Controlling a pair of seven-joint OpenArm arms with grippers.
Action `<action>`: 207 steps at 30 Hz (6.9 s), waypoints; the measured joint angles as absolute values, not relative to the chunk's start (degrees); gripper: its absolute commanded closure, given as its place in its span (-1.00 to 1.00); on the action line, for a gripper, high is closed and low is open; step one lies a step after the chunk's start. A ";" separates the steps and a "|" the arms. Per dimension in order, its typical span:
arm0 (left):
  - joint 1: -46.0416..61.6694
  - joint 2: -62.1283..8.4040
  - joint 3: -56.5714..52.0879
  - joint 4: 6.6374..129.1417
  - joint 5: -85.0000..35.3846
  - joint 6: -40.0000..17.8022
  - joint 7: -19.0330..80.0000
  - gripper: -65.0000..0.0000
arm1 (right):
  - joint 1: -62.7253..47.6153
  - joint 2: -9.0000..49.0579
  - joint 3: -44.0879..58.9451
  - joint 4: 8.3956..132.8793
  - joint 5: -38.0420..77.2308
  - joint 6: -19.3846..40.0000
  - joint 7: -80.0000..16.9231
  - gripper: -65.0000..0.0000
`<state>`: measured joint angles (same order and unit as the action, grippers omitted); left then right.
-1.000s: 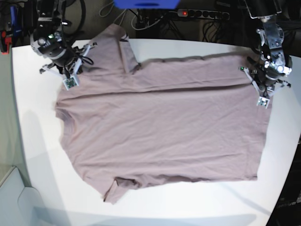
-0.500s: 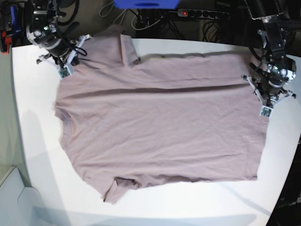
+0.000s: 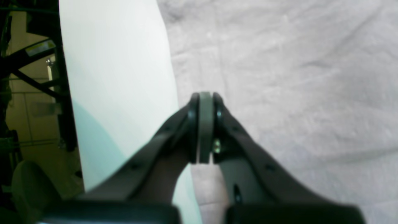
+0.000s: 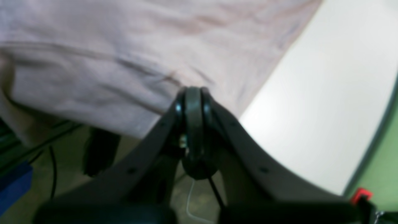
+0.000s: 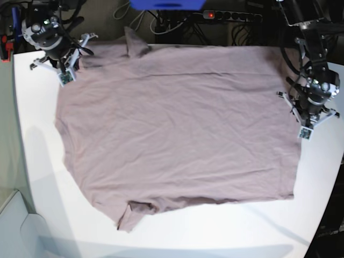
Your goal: Layout the t-shirt on the table in an organized manner, then fold the t-shirt properly
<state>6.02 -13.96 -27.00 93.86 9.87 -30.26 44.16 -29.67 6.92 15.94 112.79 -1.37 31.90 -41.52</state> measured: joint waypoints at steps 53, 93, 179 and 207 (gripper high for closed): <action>0.38 -14.06 -31.83 94.17 10.02 -30.48 53.39 0.99 | 38.72 12.01 9.19 34.65 -2.20 39.18 -21.98 1.00; 12.32 -8.40 -40.88 98.78 9.78 -40.12 52.38 0.99 | 41.43 15.22 -1.72 21.21 -1.21 0.54 -6.48 1.00; 12.14 -12.53 -52.64 85.14 -7.40 -40.12 48.77 -1.00 | -24.56 -5.74 42.65 115.24 -1.37 40.25 -40.60 -0.17; 8.86 -12.62 -50.89 78.00 -9.30 -40.12 46.22 0.86 | -27.81 -6.15 47.20 115.24 -1.26 40.23 -40.93 0.49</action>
<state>8.86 -12.62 -50.89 78.00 -9.30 -40.12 46.22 -27.81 -6.15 47.20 115.24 -1.26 40.23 -40.93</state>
